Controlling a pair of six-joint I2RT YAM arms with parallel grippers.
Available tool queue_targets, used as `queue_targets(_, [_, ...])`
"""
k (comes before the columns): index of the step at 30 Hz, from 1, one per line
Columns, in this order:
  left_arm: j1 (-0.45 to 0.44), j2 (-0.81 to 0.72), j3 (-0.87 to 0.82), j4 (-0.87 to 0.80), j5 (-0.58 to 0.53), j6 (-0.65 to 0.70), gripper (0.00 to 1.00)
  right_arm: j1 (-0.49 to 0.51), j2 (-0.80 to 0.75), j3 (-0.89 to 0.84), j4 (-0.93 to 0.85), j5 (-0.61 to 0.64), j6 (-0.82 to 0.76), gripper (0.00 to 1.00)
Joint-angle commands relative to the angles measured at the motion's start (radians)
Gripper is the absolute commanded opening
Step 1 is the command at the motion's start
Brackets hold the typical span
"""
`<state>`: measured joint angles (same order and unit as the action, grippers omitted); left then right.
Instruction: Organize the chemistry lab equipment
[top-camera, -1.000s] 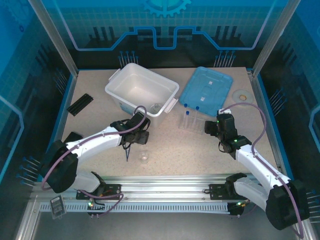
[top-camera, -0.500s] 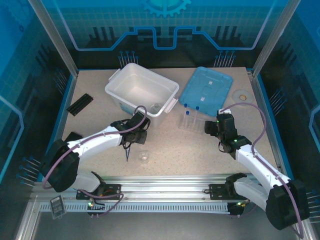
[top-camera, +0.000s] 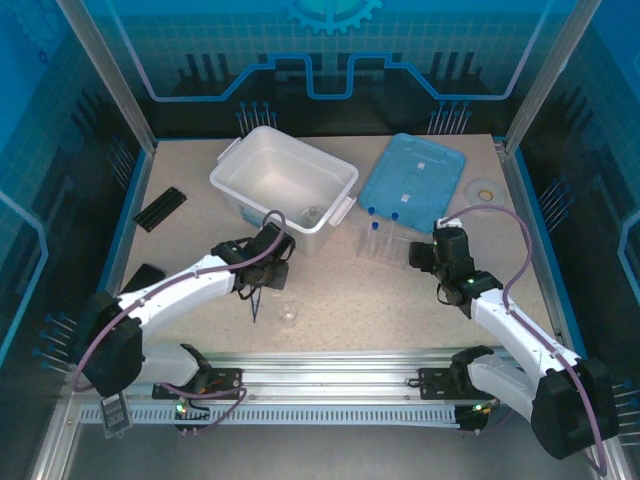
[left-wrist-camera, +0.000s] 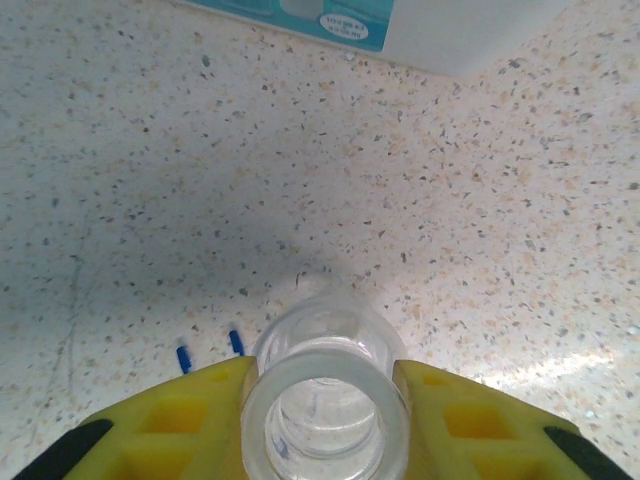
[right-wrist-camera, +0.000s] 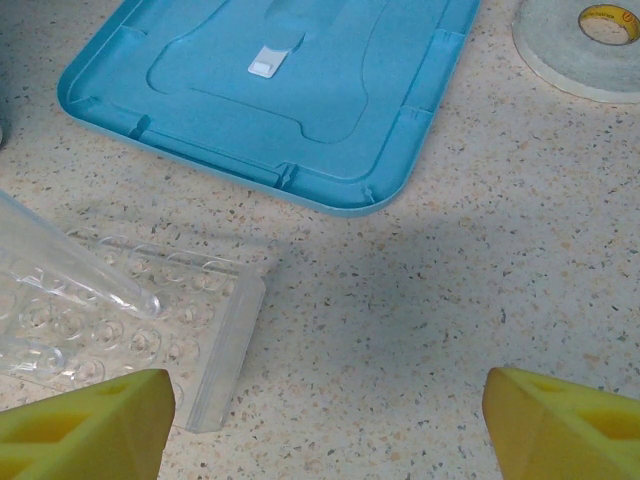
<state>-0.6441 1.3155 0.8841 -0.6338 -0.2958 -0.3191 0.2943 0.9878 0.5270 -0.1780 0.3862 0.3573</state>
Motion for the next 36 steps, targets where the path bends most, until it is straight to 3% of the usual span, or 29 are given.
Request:
queue_targets(1, [0.004,-0.074,0.068,-0.093,-0.023,0.019,0.22,0.015,-0.005,0.005,0.018,0.024,-0.009,0.82])
queue_targets(8, [0.007,-0.122,0.204,-0.205,-0.075,0.075,0.22,0.015,-0.010,0.002,0.018,0.025,-0.009,0.82])
queue_targets(16, [0.049,-0.068,0.404,-0.224,-0.077,0.149,0.22,0.015,-0.018,-0.002,0.020,0.027,-0.008,0.82])
queue_targets(36, [0.175,0.276,0.760,-0.088,0.020,0.245,0.21,0.015,-0.014,-0.001,0.019,0.028,-0.008,0.82])
